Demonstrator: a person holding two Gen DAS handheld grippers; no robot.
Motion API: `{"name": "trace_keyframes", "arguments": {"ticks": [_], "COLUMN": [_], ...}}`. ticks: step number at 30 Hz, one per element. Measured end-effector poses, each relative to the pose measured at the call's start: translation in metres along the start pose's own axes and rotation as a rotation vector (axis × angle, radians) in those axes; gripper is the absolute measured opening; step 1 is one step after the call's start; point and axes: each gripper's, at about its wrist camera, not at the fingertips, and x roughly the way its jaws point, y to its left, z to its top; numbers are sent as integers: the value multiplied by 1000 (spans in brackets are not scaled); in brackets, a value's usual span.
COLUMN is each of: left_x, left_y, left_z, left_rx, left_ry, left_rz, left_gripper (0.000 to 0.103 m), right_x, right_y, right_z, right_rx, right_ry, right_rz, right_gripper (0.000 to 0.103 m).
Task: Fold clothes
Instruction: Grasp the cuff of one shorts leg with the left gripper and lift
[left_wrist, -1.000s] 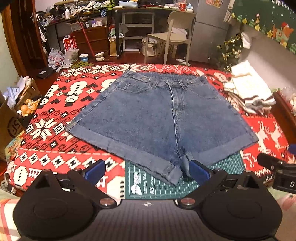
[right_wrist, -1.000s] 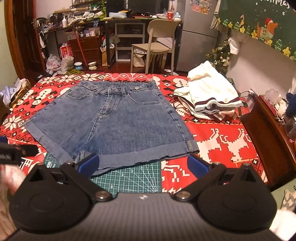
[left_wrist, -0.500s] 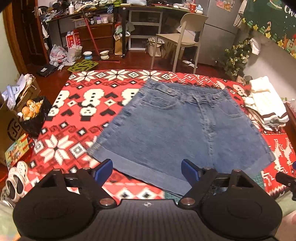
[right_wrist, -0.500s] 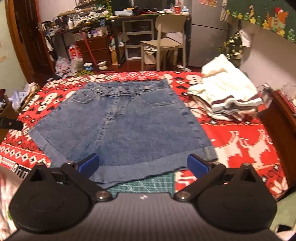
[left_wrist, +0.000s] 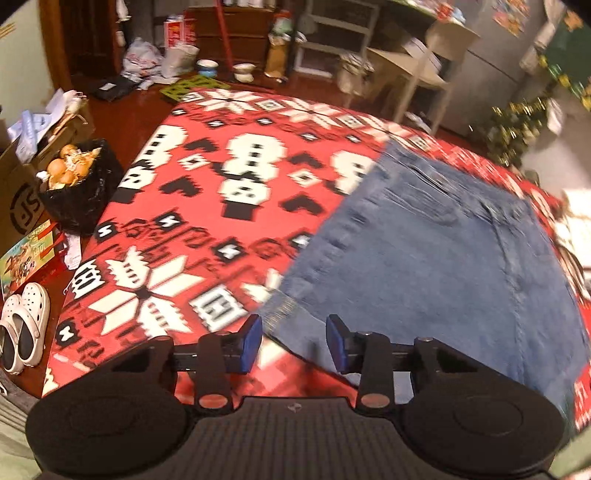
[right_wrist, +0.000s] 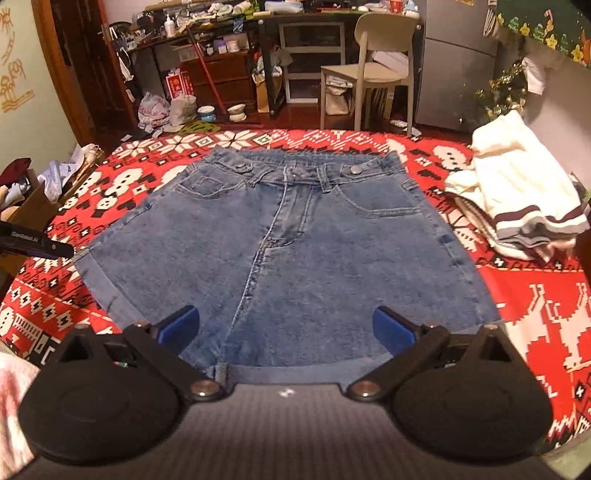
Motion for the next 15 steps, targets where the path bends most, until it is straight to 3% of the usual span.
{"name": "trace_keyframes", "arguments": {"ticks": [2, 8, 15], "left_x": [9, 29, 33], "left_y": [8, 24, 18], "left_z": [1, 1, 0], "left_rx": [-13, -34, 20], "left_ry": [-12, -30, -35], "left_rz": [-3, -37, -54], "left_gripper": [29, 27, 29], "right_x": [7, 23, 29], "right_y": [0, 2, 4], "right_z": [0, -2, -2], "right_rx": [7, 16, 10], "right_ry": [13, 43, 54], "right_rz": [7, 15, 16], "right_gripper": [101, 101, 101]}}
